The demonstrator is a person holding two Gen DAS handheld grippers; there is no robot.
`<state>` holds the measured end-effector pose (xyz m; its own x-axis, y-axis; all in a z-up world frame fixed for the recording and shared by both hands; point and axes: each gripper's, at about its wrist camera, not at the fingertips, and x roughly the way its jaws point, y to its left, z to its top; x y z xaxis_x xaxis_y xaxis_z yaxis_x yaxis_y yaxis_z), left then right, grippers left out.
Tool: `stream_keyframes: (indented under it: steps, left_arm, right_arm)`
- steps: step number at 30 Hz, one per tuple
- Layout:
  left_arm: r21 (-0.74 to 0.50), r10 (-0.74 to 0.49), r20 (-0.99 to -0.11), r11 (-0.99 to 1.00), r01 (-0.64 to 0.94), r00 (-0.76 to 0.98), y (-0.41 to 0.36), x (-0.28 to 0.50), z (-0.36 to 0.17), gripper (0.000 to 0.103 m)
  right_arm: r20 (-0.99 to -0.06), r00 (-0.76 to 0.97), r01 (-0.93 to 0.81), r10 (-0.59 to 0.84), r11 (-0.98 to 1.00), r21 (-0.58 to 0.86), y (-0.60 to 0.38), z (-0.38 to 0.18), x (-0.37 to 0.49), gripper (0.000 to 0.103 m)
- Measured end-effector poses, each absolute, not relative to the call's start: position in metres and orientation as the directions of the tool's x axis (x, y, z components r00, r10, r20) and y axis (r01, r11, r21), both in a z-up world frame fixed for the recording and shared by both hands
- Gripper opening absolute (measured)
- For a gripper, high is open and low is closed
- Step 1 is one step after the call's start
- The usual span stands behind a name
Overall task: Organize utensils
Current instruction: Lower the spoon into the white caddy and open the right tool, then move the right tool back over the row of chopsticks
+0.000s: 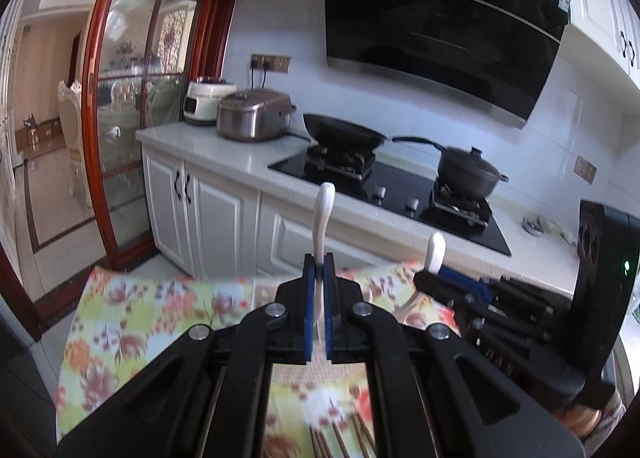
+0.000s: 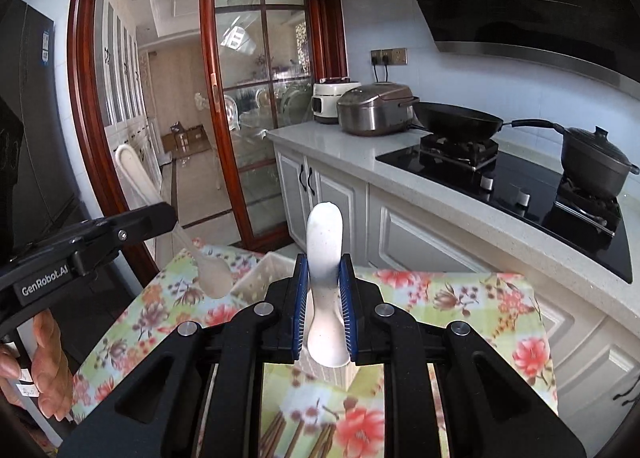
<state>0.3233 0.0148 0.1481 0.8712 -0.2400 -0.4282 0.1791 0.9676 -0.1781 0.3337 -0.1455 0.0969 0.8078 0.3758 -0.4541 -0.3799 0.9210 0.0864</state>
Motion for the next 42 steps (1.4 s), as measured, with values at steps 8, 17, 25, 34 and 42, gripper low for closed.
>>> stream_keyframes:
  steps: [8, 17, 25, 34, 42]
  left_arm:
    - [-0.149, -0.206, -0.399, 0.976, 0.159, 0.894, 0.011, 0.372, 0.111, 0.004]
    - [-0.139, -0.193, -0.452, 0.98, 0.145, 0.871, 0.018, 0.395, 0.036, 0.004]
    - [-0.154, -0.186, -0.468, 0.98, 0.127, 0.864, 0.028, 0.388, 0.023, 0.025]
    - [-0.147, -0.081, -0.435, 0.989, 0.018, 0.897, 0.045, 0.326, 0.049, 0.072]
    - [-0.139, -0.016, -0.466, 0.989, -0.055, 0.885, 0.058, 0.252, 0.037, 0.095]
  right_arm:
    - [-0.417, 0.826, -0.377, 0.38, 0.922, 0.094, -0.135, 0.063, 0.369, 0.017]
    - [-0.449, 0.8, -0.388, 0.397, 0.914, 0.117, -0.132, 0.018, 0.39, 0.018]
    - [-0.47, 0.792, -0.387, 0.389, 0.916, 0.105, -0.134, 0.009, 0.383, 0.019]
    - [-0.465, 0.805, -0.362, 0.369, 0.926, 0.108, -0.151, 0.025, 0.339, 0.019]
    - [-0.537, 0.778, -0.312, 0.327, 0.942, 0.122, -0.167, -0.008, 0.282, 0.019]
